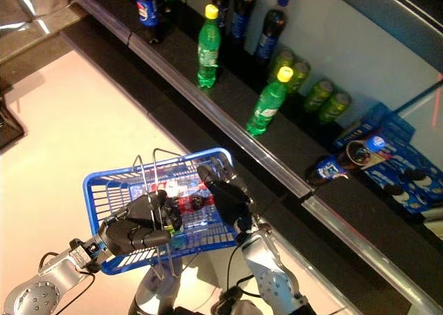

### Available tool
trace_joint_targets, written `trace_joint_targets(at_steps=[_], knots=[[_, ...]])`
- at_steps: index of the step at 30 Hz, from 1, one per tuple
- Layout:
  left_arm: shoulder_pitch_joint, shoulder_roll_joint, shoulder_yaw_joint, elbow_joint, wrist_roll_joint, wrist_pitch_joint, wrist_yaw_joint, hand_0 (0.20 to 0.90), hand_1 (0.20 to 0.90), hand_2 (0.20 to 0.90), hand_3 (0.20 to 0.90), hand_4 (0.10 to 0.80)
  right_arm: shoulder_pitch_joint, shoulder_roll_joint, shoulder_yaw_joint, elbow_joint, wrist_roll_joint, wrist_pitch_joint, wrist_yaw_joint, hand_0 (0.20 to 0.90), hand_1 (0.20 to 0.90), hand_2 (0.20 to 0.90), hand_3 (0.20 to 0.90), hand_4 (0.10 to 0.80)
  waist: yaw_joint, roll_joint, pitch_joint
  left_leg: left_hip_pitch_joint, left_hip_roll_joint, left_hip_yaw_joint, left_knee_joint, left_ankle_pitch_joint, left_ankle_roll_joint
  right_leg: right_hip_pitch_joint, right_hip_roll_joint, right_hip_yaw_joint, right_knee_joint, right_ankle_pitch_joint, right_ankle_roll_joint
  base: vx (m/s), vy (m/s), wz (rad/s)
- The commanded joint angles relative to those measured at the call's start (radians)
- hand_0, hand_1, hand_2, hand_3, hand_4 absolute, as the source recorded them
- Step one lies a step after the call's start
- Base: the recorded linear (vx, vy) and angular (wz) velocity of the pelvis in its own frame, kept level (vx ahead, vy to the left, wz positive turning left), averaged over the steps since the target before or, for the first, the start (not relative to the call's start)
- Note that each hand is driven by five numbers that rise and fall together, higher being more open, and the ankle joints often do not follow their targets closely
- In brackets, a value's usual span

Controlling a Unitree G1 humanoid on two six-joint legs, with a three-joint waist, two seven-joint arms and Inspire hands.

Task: Pick up the drink and place into the basket.

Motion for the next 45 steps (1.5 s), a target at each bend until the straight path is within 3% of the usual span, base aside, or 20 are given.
trace_joint_targets(at_steps=[1, 16, 18, 21, 26, 34, 42, 45], knots=[[-0.099, -0.129, 0.023, -0.286, -0.252, -0.232, -0.177, 0.3, 0.3, 0.3, 0.2, 0.1, -0.033, -0.017, 0.039, -0.11, -0.045, 0.007, 0.145, 0.9, 0.9, 0.9, 0.9, 0.8, -0.044, 0.014, -0.152, -0.008, -0.039, 0.056, 0.045, -0.019, 0.028, 0.012, 0.08, 0.021, -0.035, 0.07, -0.039, -0.023, -0.002, -0.19], [-0.018, -0.213, 0.057, -0.078, -0.096, -0.342, 0.059, 0.3, 0.3, 0.3, 0.2, 0.1, 0.11, -0.079, -0.04, -0.156, -0.094, 0.101, 0.255, 0.9, 0.9, 0.9, 0.9, 0.8, -0.135, 0.012, -0.271, 0.109, -0.012, 0.12, -0.069, -0.011, 0.023, 0.051, 0.092, 0.107, -0.119, 0.086, -0.028, -0.018, 0.005, -0.12], [0.0, -0.229, 0.065, -0.02, -0.085, -0.379, 0.117, 0.3, 0.3, 0.3, 0.2, 0.1, 0.149, -0.091, -0.067, -0.123, -0.164, 0.108, 0.235, 0.9, 0.9, 0.9, 0.9, 0.8, -0.161, 0.018, -0.29, 0.132, -0.001, 0.145, -0.098, -0.007, 0.023, 0.049, 0.093, 0.127, -0.134, 0.091, -0.026, -0.071, 0.027, -0.24], [0.038, -0.249, 0.082, 0.083, -0.064, -0.436, 0.189, 0.3, 0.3, 0.3, 0.2, 0.1, 0.226, -0.104, -0.125, -0.069, -0.247, 0.114, 0.303, 0.9, 0.9, 0.9, 0.9, 0.8, -0.204, 0.019, -0.312, 0.156, 0.015, 0.186, -0.136, 0.002, 0.02, 0.043, 0.094, 0.163, -0.155, 0.101, -0.023, -0.068, -0.006, -0.31], [0.044, -0.286, 0.113, 0.353, -0.038, -0.54, 0.289, 0.3, 0.3, 0.3, 0.2, 0.1, 0.283, -0.12, -0.185, 0.084, -0.421, 0.114, 0.344, 0.9, 0.9, 0.9, 0.9, 0.8, -0.275, 0.02, -0.339, 0.19, 0.035, 0.254, -0.193, 0.018, 0.014, 0.029, 0.094, 0.211, -0.193, 0.124, -0.018, -0.097, -0.017, -0.34], [-0.059, -0.329, 0.116, 0.744, 0.013, -0.633, 0.462, 0.3, 0.3, 0.3, 0.2, 0.1, 0.226, -0.078, -0.135, 0.454, -0.692, 0.058, 0.16, 0.9, 0.9, 0.9, 0.9, 0.8, -0.326, 0.032, -0.358, 0.214, 0.039, 0.303, -0.222, 0.012, 0.012, 0.019, 0.082, 0.225, -0.213, 0.144, -0.017, -0.056, -0.004, -0.12], [-0.144, -0.396, 0.134, 1.067, 0.032, -0.639, 0.546, 0.3, 0.3, 0.3, 0.2, 0.1, 0.117, 0.034, -0.133, 1.006, -0.955, -0.007, -0.069, 0.9, 0.9, 0.9, 0.9, 0.8, -0.33, 0.05, -0.371, 0.223, 0.037, 0.321, -0.229, -0.009, 0.014, 0.022, 0.064, 0.207, -0.237, 0.165, -0.013, -0.016, 0.002, -0.01], [-0.161, -0.402, 0.134, 1.126, 0.038, -0.629, 0.563, 0.3, 0.3, 0.3, 0.2, 0.1, 0.098, 0.047, -0.14, 1.13, -0.965, -0.006, -0.091, 0.9, 0.9, 0.9, 0.9, 0.8, -0.329, 0.055, -0.375, 0.222, 0.038, 0.325, -0.234, -0.011, 0.014, 0.021, 0.062, 0.202, -0.242, 0.168, -0.012, -0.023, 0.005, 0.0]])
